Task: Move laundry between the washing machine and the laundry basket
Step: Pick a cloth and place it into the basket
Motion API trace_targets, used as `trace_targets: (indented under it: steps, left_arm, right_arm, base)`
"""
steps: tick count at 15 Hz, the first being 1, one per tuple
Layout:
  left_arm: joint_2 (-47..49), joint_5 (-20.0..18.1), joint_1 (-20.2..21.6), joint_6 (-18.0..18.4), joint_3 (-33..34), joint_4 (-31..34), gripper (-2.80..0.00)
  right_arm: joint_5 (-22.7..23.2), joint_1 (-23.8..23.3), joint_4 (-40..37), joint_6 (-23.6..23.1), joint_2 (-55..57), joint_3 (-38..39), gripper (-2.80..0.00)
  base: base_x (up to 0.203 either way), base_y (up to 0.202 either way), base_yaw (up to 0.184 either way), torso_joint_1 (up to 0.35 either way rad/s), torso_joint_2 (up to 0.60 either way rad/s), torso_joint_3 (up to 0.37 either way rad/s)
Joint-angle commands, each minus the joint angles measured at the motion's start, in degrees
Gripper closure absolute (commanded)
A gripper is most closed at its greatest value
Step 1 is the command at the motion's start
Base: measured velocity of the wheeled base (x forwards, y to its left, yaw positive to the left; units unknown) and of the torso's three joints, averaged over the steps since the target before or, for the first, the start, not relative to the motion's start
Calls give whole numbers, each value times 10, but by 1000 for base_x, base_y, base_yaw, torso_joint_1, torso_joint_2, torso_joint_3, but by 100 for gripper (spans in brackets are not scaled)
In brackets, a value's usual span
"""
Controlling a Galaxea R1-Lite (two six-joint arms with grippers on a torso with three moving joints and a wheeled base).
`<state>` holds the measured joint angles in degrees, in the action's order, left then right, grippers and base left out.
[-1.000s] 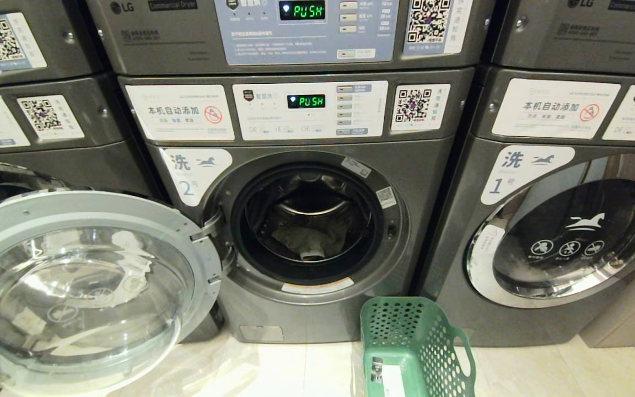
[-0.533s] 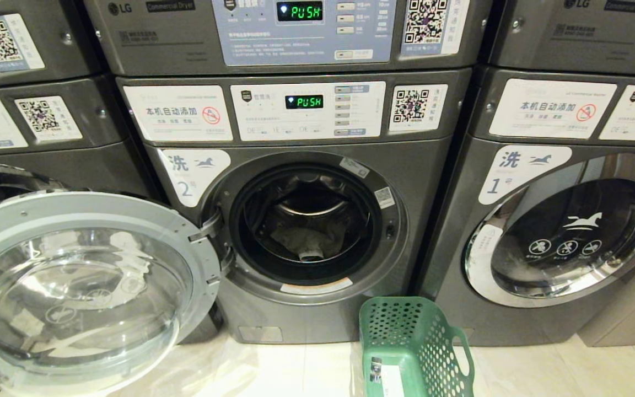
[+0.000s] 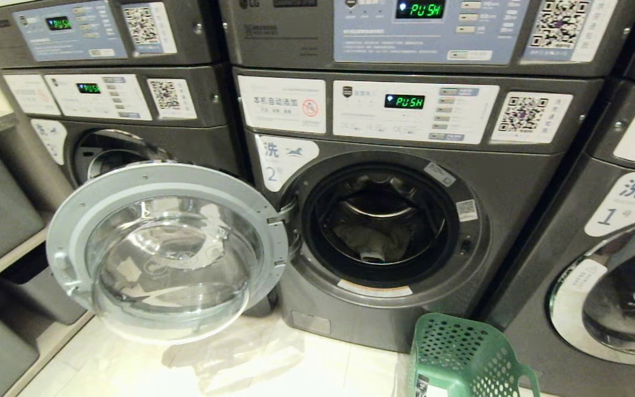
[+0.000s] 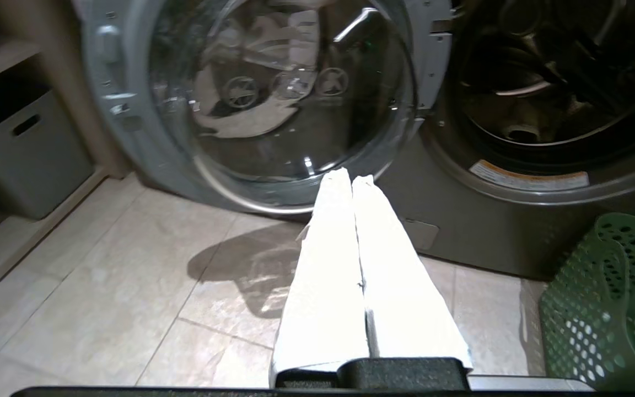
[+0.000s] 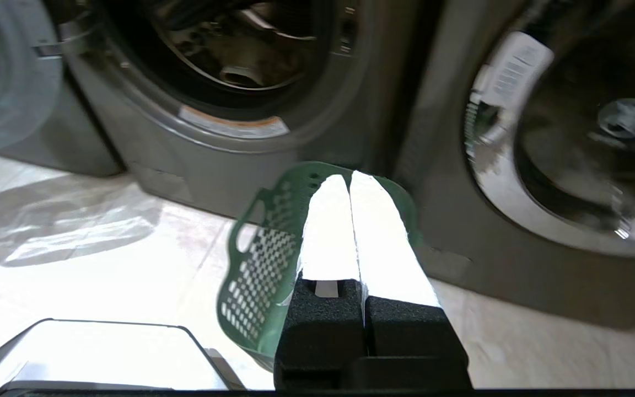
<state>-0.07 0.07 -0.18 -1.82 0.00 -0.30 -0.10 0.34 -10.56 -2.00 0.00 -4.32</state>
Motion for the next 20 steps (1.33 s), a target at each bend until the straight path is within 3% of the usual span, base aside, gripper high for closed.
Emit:
trace_targets:
  steps: [1, 14, 20]
  left_arm:
    - [0, 0, 0, 0, 1, 0, 0]
    - [0, 0, 0, 0, 1, 0, 0]
    - [0, 0, 0, 1, 1, 0, 0]
  right_arm:
    - [0, 0, -1, 0, 1, 0, 0]
    - [0, 0, -1, 5, 1, 0, 0]
    - [0, 0, -1, 5, 1, 0, 0]
  base:
    - [1, -6, 176, -6, -1, 2]
    - [1, -8, 174, 2, 2, 1]
    - [1, -2, 29, 1, 0, 1]
